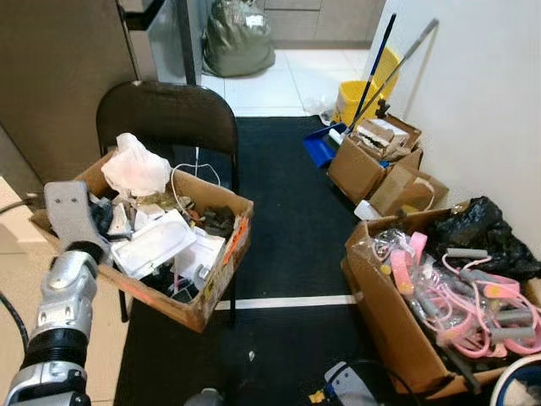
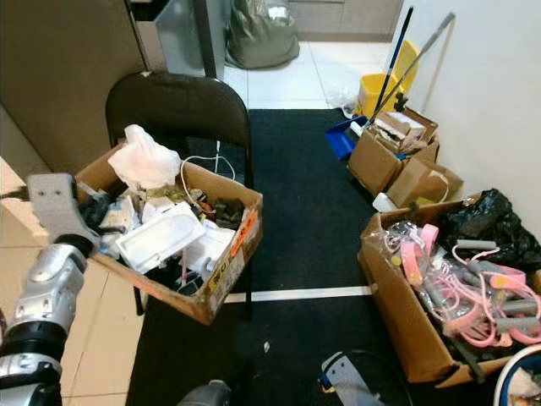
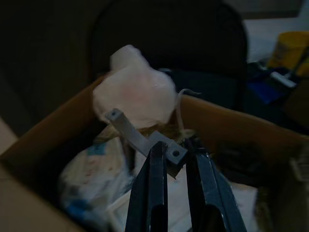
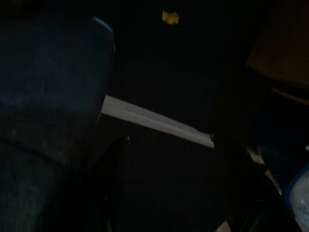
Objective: Picking trash to rubbish bin
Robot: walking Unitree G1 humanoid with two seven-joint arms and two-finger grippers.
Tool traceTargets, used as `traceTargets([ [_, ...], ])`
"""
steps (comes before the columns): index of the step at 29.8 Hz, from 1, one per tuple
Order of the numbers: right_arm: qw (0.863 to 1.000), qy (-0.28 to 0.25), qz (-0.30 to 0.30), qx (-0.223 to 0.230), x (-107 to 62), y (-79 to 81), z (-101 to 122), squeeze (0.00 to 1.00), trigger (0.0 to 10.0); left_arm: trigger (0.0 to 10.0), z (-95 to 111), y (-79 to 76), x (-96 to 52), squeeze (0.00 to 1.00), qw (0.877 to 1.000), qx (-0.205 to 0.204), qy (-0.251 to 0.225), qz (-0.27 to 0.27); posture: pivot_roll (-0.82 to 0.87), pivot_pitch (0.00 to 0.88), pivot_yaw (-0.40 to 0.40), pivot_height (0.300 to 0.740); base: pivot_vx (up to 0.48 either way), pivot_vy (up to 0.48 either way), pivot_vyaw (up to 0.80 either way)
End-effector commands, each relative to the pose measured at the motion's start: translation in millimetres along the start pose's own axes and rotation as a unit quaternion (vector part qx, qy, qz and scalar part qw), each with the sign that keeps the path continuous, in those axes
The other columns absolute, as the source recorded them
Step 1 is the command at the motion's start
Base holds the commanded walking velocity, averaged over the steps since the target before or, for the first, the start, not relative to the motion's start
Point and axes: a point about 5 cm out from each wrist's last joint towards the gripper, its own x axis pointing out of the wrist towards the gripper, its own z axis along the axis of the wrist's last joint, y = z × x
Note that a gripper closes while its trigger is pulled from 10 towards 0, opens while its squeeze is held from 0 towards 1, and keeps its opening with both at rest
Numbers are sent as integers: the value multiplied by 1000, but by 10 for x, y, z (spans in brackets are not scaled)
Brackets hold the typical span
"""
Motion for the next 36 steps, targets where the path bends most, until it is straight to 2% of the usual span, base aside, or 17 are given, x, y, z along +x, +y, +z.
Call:
traceTargets([
  [1,1000,7,12,5,6,73,-48,0,10000,10000,-19,-47,29,0,1000,-5,2,-14,66,79,-18,740,0,0,0],
  [3,1000,7,12,5,6,73,-47,0,10000,10000,-32,-59,48,63,1000,-8,8,-21,66,79,-18,740,0,0,0],
  [6,1000,7,12,5,6,73,-47,0,10000,10000,-46,-60,57,67,1000,-10,12,-23,66,79,-18,740,0,0,0],
  [7,1000,7,13,6,6,74,-48,0,10000,10000,-55,-67,61,184,999,-15,15,-29,66,79,-18,740,0,0,0],
  [8,1000,7,13,6,6,74,-48,0,10000,10000,-55,-67,61,184,999,-15,15,-29,66,79,-18,740,0,0,0],
  [9,1000,7,13,6,6,74,-47,0,10000,10000,-59,-71,63,420,999,-18,16,-33,66,79,-18,740,0,0,0],
  [10,1000,7,13,7,5,74,-49,0,10000,10000,-65,-78,64,729,999,-23,16,-38,56,82,-17,740,0,0,0],
  [11,1000,7,13,7,5,74,-49,0,10000,10000,-65,-78,64,729,999,-23,16,-38,56,82,-17,740,0,0,0],
  [12,1000,7,13,7,5,74,-49,0,10000,10000,-70,-87,64,1000,999,-27,17,-44,56,82,-17,740,0,0,0],
  [18,1000,8,15,8,6,81,-54,0,10000,10000,-61,-115,72,1000,998,-34,9,-55,55,85,-15,740,0,0,0],
  [22,1000,7,16,9,6,82,-53,0,10000,10000,124,-302,111,1000,990,-68,-38,-120,55,85,-15,740,0,0,0],
  [23,1000,6,16,9,6,82,-52,0,10000,10000,216,-419,115,322,983,-75,-57,-159,55,85,-15,740,0,0,0],
  [24,1000,6,16,9,6,82,-52,0,10000,10000,245,-473,117,0,980,-73,-61,-173,55,85,-15,740,0,0,0],
  [31,1000,6,17,8,6,83,-51,0,10000,10000,288,-746,110,0,969,-65,-60,-230,55,85,-15,740,0,0,0],
  [34,1000,5,18,10,6,82,-49,0,10000,10000,229,-1086,51,0,955,-80,-46,-281,62,86,-7,740,-80,0,0],
  [35,1000,5,18,10,6,82,-49,0,10000,10000,229,-1086,51,0,955,-80,-46,-281,62,86,-7,740,-240,0,0],
  [36,1000,5,18,10,6,81,-47,0,10000,10000,194,-1199,21,0,950,-77,-39,-299,62,86,-7,740,-319,0,0],
])
